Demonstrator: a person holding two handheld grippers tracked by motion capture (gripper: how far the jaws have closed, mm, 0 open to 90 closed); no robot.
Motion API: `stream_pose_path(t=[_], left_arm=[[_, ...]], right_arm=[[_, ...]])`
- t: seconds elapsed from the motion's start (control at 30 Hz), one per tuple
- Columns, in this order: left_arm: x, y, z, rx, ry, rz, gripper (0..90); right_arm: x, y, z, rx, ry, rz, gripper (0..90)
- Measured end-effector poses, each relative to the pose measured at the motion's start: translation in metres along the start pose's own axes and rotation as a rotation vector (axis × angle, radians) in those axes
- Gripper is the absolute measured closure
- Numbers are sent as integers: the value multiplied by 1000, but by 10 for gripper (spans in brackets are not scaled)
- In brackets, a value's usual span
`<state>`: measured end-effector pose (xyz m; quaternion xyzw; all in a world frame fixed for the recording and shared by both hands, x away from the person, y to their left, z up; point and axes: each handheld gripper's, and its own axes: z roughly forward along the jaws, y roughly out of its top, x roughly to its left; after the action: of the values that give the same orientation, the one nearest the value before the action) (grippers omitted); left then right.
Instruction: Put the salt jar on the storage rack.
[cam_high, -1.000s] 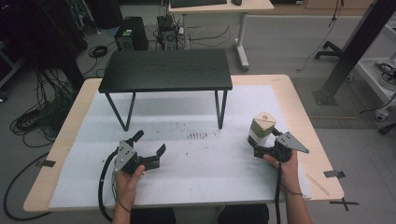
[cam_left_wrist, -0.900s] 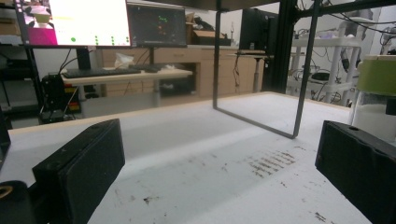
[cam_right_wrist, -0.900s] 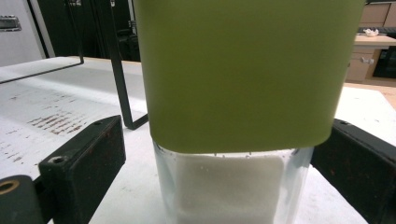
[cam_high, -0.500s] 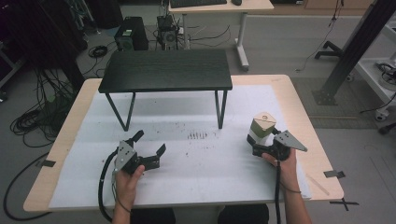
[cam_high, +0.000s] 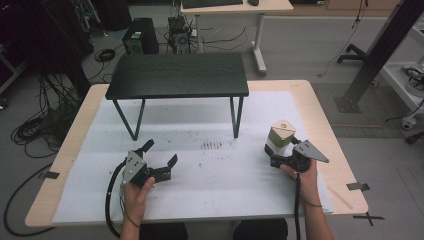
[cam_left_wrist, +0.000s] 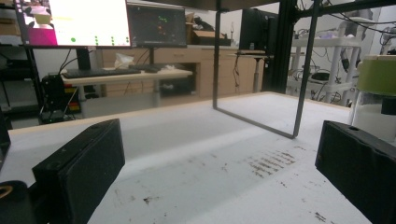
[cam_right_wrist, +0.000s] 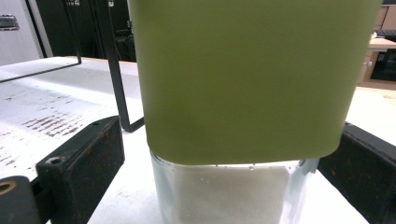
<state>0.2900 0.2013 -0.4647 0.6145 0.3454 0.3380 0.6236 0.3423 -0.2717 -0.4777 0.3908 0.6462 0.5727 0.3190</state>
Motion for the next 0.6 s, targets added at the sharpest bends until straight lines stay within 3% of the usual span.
stream_pose_path(t=[0.6], left_arm=[[0,0,0,0,0,0,17]], right_arm=[[0,0,0,-5,-5,1,30]])
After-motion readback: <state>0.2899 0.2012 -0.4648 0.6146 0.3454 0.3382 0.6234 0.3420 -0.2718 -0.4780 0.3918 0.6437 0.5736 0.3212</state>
